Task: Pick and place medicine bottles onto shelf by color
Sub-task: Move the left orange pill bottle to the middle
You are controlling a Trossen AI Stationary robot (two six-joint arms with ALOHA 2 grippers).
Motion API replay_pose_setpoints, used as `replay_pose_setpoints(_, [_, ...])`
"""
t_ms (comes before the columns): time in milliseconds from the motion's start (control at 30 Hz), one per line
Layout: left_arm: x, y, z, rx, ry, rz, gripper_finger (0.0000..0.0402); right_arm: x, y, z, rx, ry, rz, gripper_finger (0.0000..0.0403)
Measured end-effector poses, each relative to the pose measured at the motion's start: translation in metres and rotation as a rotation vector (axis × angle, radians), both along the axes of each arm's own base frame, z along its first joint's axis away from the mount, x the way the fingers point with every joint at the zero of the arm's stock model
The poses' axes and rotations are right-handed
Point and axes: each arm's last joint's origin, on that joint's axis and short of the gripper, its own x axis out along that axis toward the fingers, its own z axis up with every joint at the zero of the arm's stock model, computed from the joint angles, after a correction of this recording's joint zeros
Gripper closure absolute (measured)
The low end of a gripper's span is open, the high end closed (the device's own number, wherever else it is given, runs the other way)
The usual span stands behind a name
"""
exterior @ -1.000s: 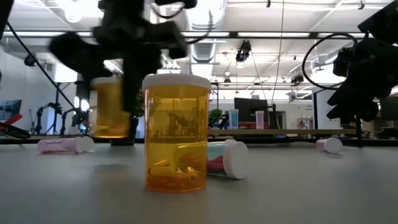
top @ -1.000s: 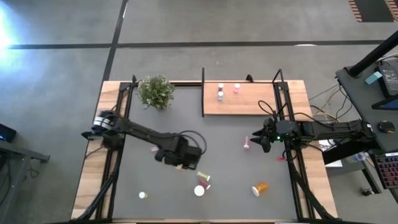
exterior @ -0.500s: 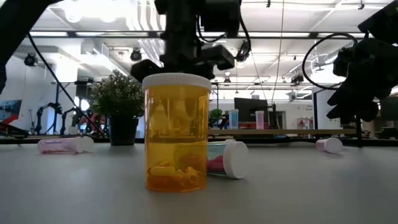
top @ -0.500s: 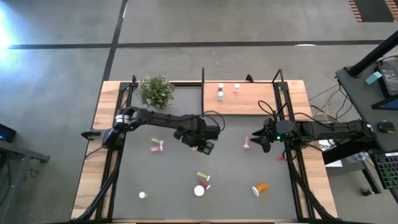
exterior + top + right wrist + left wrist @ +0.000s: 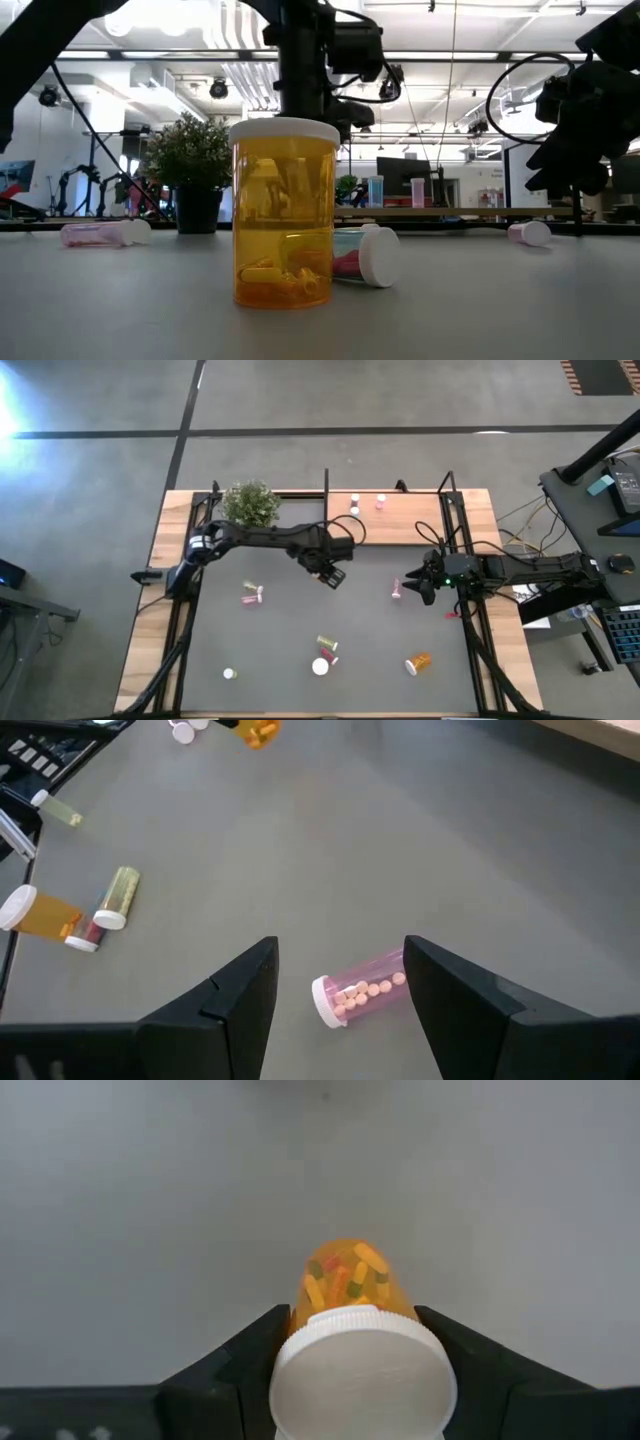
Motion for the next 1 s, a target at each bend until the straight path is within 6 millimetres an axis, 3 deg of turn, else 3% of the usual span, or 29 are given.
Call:
replay_pose_setpoints(633, [0.002, 0.013, -0.018, -0.001, 0.005, 0.019, 0.0211, 0.0, 0.0, 0.0, 0.0, 0.0, 0.0, 0.0197])
replay_pose_setpoints(1000, [0.007, 0.013, -0.016, 0.004, -0.045, 0.024, 0.0129, 0.0, 0.0, 0.0, 0.0, 0.0, 0.0, 0.0197])
